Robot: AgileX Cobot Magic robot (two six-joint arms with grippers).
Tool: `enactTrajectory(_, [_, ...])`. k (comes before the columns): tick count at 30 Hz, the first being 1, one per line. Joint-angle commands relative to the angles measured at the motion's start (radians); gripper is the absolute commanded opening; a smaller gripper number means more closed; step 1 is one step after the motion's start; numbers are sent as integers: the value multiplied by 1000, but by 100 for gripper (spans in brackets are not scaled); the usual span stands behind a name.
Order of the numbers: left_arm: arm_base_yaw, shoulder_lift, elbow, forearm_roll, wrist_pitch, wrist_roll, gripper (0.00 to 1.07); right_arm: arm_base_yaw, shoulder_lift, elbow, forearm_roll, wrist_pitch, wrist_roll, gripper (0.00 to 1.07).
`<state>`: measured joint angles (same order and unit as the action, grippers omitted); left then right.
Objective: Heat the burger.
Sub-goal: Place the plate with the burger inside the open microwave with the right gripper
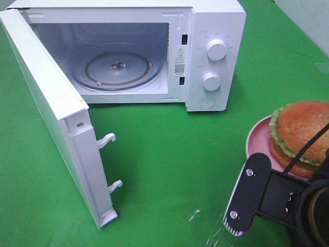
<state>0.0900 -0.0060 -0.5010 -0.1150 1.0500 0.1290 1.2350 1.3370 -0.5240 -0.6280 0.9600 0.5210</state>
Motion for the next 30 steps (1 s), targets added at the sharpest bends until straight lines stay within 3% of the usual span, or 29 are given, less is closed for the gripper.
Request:
enactTrajectory(1, [4,-23,4,-5,-10,2,100,21,-10,1,-50,28,-52,0])
enactTrajectory(13, [4,-23,4,-5,-10,2,100,29,-10,1,-71,-90,-266,0])
enactTrajectory(23, [4,-23,4,-5,-10,2,100,29,-10,1,-204,-181,-346,0])
enactTrajectory(30, [4,-23,4,-5,-10,2,100,-18,-10,1,-211,-264,-434,0])
